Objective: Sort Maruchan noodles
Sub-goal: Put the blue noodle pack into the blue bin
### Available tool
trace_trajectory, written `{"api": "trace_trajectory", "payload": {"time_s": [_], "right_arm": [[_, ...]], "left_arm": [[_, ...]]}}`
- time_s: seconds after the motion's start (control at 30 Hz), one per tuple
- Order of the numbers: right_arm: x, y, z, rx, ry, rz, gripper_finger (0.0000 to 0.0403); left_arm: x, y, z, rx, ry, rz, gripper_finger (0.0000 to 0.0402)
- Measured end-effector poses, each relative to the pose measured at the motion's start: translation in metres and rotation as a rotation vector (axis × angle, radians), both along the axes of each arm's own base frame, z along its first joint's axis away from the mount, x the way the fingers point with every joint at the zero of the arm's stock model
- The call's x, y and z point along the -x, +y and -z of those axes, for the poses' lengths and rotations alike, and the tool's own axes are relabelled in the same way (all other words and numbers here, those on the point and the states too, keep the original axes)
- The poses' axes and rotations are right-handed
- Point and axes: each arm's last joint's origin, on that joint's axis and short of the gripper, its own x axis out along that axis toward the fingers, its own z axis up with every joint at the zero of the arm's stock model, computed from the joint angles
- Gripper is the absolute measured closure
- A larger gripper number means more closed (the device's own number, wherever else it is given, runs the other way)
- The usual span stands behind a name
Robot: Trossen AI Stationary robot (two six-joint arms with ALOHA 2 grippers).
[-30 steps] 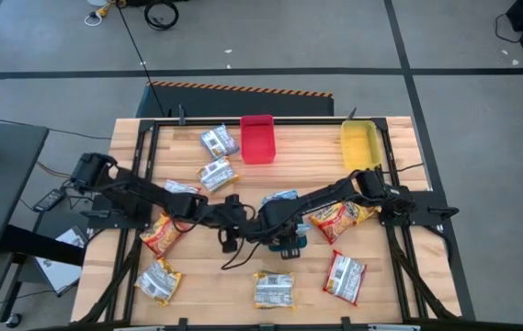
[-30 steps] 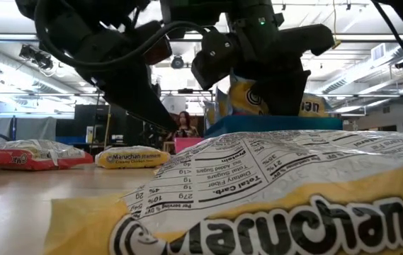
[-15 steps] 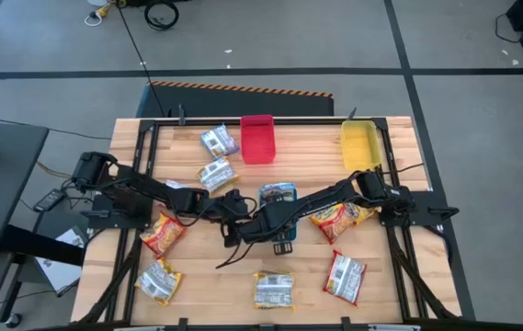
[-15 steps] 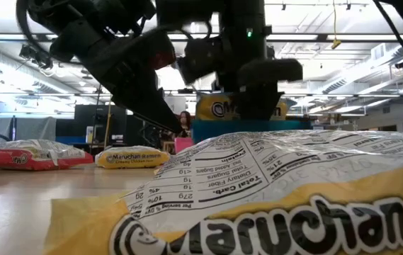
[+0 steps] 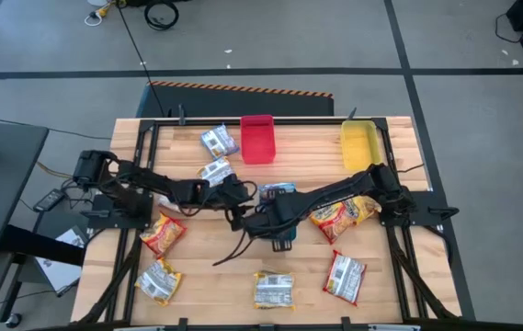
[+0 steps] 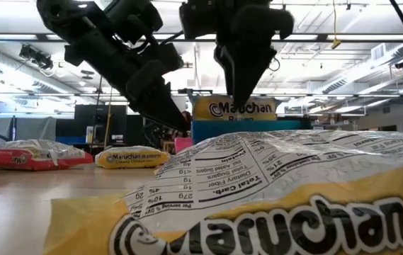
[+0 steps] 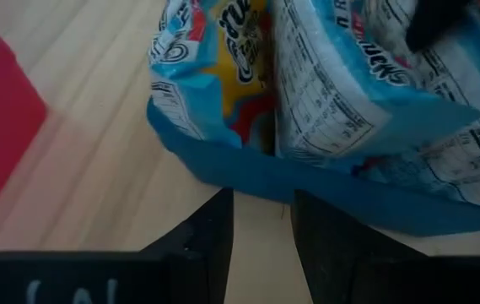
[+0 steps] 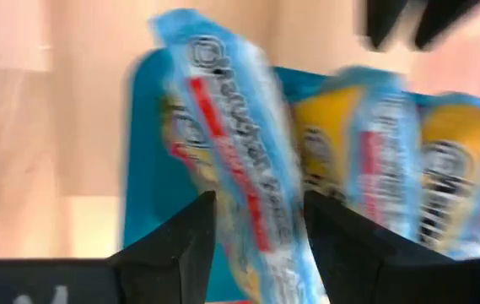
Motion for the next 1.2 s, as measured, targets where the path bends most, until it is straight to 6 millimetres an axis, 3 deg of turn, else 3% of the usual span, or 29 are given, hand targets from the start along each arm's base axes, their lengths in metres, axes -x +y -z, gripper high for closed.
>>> {"api": "trace_trajectory", "payload": {"time_s": [0.3,0.6,0.8,0.97,1.2], "right_arm": [[0.002,0.002,0.024,-0.072,0.023,-0.046,0.0219],[0.01,0.017,0.025,-0.076,0.065,-0.041,0.0275],[0.014,0.035,0.024,-0.066,0.053,-0.108,0.0272],[0.015,0.043,0.024,-0.062,0.038,-0.166,0.0251],[0.012,0.038,0.024,-0.003,0.002,-0.107,0.0264]], "left_arm": [[-0.004,0.008,-0.006,-0.055,-0.063,-0.033,0.0276],[-0.005,0.064,-0.003,-0.136,-0.072,-0.172,0.0276],[-0.015,0.092,0.02,-0.083,-0.149,-0.202,0.0276],[-0.028,0.09,0.047,-0.017,-0.168,-0.112,0.0276],[-0.035,0.067,0.056,0.005,-0.146,0.008,0.0276]]}}
